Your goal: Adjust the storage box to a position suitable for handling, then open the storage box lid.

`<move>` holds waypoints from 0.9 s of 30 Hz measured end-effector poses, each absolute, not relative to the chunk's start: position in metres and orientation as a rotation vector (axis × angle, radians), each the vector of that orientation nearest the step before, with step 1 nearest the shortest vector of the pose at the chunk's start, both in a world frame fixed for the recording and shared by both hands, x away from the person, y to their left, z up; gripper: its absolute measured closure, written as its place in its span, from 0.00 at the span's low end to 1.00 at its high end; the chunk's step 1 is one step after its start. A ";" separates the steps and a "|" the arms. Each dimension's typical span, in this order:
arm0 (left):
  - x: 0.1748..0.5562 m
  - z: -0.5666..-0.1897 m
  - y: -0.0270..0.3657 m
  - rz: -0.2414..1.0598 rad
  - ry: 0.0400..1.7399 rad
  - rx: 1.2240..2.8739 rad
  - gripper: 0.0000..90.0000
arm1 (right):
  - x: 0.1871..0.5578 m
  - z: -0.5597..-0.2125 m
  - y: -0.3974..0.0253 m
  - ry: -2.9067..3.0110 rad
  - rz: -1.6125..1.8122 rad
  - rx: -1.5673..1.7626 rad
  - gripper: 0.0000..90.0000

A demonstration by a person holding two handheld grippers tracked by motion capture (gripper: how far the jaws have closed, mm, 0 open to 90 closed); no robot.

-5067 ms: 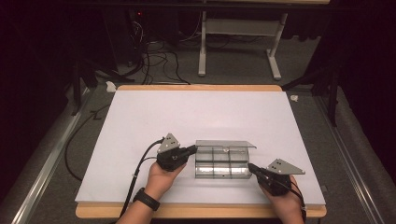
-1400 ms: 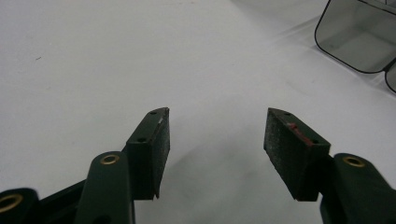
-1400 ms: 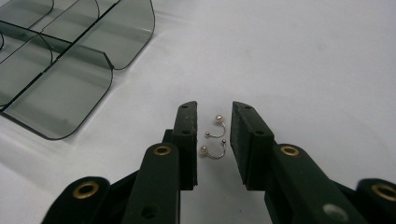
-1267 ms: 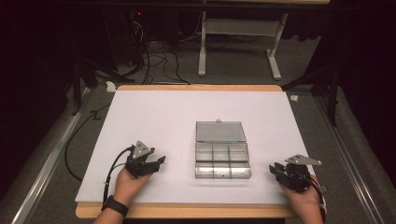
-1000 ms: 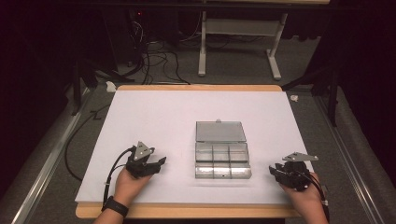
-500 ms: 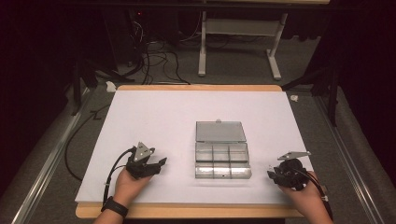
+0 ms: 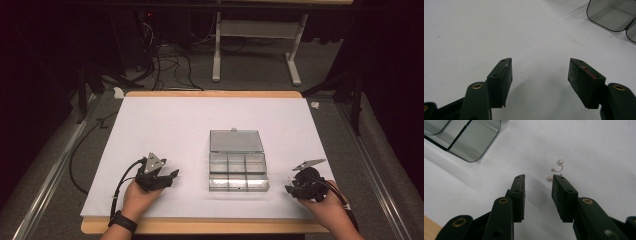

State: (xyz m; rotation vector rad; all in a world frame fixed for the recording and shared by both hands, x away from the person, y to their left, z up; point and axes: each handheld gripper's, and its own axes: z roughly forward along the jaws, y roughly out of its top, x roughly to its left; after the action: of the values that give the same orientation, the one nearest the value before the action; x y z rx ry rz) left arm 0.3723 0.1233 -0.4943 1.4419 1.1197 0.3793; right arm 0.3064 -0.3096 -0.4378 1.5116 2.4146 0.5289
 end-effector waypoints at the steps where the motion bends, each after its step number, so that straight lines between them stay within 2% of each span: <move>1: 0.372 -0.494 0.123 0.377 1.120 1.436 0.41 | 0.307 -0.438 -0.309 2.421 0.514 1.505 0.72; 27: 0.372 -0.494 0.123 0.373 1.120 1.449 0.41 | 0.331 -0.439 -0.310 2.515 0.379 1.504 0.80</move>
State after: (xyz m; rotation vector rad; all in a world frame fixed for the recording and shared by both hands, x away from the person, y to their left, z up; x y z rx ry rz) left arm 0.3725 0.1234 -0.4943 1.4494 1.1203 0.3734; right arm 0.3315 -0.3100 -0.4395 1.5042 2.5152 0.3794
